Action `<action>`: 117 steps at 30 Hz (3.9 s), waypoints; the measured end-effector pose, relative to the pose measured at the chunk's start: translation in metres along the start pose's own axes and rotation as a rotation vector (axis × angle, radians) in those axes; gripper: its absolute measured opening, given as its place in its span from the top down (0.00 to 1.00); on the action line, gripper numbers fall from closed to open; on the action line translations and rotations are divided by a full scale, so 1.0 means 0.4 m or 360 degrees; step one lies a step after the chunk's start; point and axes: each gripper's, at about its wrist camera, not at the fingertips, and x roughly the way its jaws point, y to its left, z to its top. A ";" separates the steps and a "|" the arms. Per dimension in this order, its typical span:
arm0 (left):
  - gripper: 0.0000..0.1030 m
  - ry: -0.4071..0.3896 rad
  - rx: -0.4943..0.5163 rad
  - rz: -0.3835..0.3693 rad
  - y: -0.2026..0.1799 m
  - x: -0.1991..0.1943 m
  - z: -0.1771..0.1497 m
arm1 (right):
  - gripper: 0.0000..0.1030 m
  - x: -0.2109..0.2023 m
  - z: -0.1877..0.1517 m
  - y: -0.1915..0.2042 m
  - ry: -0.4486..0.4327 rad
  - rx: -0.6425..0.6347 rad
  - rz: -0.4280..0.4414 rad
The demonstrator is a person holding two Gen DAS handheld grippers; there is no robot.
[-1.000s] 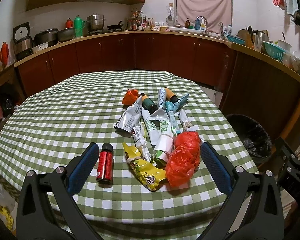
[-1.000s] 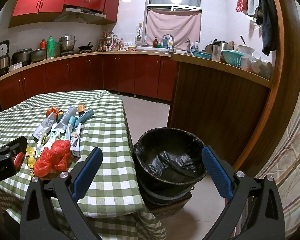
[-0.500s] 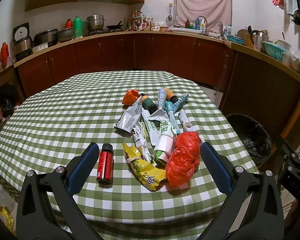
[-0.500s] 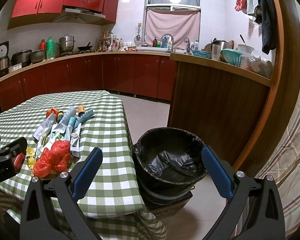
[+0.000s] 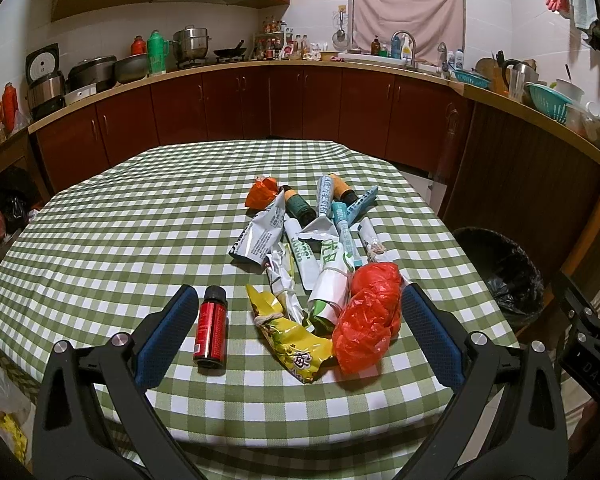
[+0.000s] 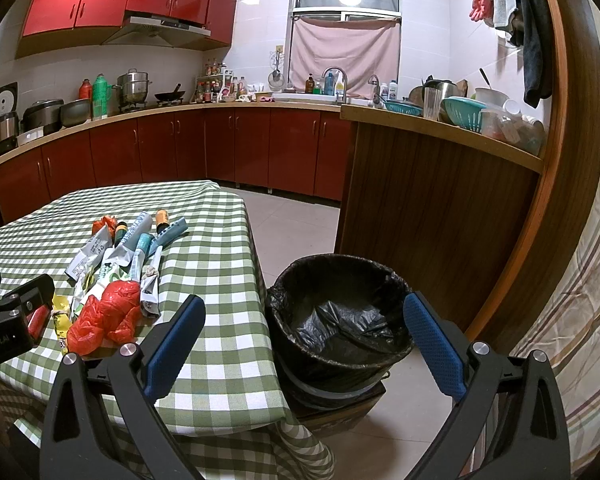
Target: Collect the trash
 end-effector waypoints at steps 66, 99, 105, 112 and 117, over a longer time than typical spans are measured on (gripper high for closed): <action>0.18 0.0139 -0.0083 0.0248 0.296 0.061 -0.040 | 0.34 0.086 -0.017 0.307 0.0212 -0.0119 0.0431; 0.22 0.0220 -0.0112 0.0130 0.264 0.110 -0.055 | 0.83 0.083 -0.035 0.336 0.0218 -0.0178 0.0549; 0.22 0.0249 -0.0088 0.0112 0.233 0.118 -0.060 | 0.83 0.047 -0.005 0.285 0.0110 -0.0163 0.0514; 0.37 0.0310 -0.0067 0.0114 0.211 0.148 -0.075 | 0.83 0.056 -0.016 0.223 0.0103 -0.0153 0.0450; 0.61 0.0336 -0.0043 0.0072 0.200 0.166 -0.088 | 0.83 0.069 -0.023 0.193 0.0115 -0.0122 0.0434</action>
